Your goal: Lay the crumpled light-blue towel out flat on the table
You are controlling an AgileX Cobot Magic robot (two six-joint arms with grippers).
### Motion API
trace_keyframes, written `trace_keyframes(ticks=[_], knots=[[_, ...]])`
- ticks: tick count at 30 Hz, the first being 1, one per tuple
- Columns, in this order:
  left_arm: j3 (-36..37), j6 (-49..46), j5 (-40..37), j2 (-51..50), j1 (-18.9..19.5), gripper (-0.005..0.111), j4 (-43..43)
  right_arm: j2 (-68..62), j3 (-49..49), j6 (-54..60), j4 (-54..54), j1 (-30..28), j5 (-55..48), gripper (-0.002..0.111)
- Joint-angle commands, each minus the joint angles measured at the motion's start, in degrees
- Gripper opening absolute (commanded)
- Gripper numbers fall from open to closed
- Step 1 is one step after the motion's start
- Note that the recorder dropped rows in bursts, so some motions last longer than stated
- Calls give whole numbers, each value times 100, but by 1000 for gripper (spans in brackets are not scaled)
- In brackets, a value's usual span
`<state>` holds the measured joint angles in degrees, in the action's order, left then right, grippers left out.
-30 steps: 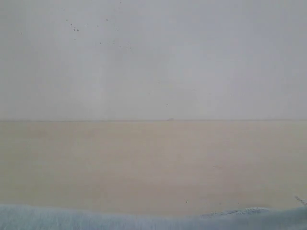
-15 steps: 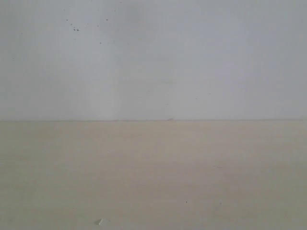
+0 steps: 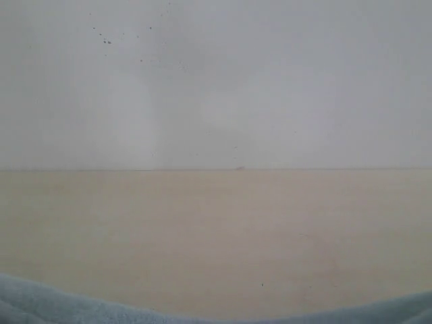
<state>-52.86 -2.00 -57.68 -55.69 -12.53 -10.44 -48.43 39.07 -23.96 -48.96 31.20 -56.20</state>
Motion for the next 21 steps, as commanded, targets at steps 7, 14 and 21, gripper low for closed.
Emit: trace_keyframes(ticks=[7, 14, 21], knots=[[-47, 281, 2297, -2610, 805, 4, -180, -3289, 846, -220, 451, -2571, 3326, 3], [-855, 290, 3086, -4049, 1165, 14, 166, -5188, 2827, 703, 1359, -2671, 3141, 7], [-1722, 818, 3670, -4765, 1474, 59, 220, -6196, 4971, 1369, 2063, -2671, 2615, 51]])
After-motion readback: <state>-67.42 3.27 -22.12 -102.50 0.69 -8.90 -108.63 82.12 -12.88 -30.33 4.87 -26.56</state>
